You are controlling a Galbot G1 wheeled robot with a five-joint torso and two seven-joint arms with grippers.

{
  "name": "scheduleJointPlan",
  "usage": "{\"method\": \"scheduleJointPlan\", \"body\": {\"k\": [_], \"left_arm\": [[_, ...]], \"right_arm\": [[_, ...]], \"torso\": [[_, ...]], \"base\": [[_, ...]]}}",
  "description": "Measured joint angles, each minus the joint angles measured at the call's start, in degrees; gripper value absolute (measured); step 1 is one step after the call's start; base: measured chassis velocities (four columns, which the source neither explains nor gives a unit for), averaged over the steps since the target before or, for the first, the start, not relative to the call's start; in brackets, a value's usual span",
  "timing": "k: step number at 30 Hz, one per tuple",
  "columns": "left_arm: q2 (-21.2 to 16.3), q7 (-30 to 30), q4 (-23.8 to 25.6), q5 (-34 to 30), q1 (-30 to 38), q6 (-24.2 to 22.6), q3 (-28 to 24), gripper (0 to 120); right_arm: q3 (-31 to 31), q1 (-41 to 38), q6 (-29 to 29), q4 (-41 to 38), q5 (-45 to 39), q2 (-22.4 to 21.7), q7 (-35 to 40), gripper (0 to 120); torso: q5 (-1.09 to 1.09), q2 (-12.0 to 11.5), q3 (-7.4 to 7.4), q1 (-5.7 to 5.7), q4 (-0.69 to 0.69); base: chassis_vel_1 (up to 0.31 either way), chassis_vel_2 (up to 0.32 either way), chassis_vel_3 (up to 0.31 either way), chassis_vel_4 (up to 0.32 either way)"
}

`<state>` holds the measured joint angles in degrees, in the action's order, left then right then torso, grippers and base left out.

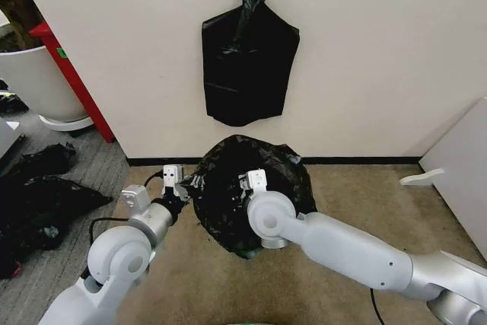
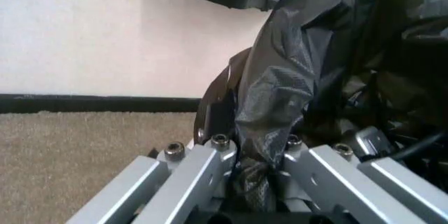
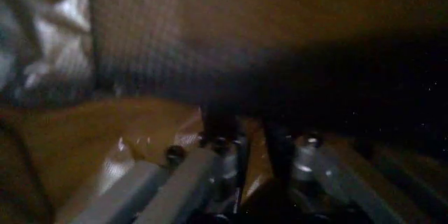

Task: Place the garbage bag over the trash bin.

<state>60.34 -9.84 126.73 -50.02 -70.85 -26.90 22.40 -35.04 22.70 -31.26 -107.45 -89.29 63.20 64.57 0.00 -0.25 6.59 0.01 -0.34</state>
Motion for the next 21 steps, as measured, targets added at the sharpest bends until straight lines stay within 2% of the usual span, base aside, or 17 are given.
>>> {"method": "scheduleJointPlan", "body": {"k": [7,8,11,15,17,21], "left_arm": [[-0.2,-0.1,-1.7,0.6,0.8,-0.2,-0.1,3],[-0.2,-0.1,-1.7,0.6,0.8,-0.2,-0.1,3],[-0.2,-0.2,-2.1,0.7,1.0,-0.3,-0.1,3],[-0.3,-1.2,-2.8,0.8,1.3,-0.7,0.0,3],[-0.3,-1.2,-2.9,0.8,1.5,-0.7,0.1,3],[-0.8,-1.4,-3.4,0.7,2.2,-0.9,0.3,3]], "right_arm": [[-0.1,-0.6,0.4,-2.5,-0.2,-0.5,1.2,41],[-0.1,-0.6,0.4,-2.5,-0.2,-0.5,1.2,41],[0.0,-1.5,0.5,-3.5,-1.1,-0.5,1.4,51],[0.0,-2.5,0.5,-4.9,-3.1,-0.3,2.2,71],[0.0,-2.6,0.5,-5.1,-3.5,-0.3,2.3,75],[-0.2,-2.1,0.5,-5.9,-4.2,-0.8,2.6,93]], "torso": [[0.00,0.0,0.00,0.00,0.00],[0.00,0.0,0.00,0.00,0.00],[0.00,0.0,0.00,0.00,0.00],[-0.01,0.0,0.00,0.00,0.01],[-0.01,0.0,0.00,0.00,0.01],[0.00,0.0,0.00,0.00,0.00]], "base": [[0.000,0.000,0.000,0.000],[0.000,0.000,0.000,0.000],[0.000,0.000,0.000,0.000],[0.000,0.000,0.000,0.000],[0.000,0.000,0.000,0.000],[0.000,0.000,0.000,0.000]]}}
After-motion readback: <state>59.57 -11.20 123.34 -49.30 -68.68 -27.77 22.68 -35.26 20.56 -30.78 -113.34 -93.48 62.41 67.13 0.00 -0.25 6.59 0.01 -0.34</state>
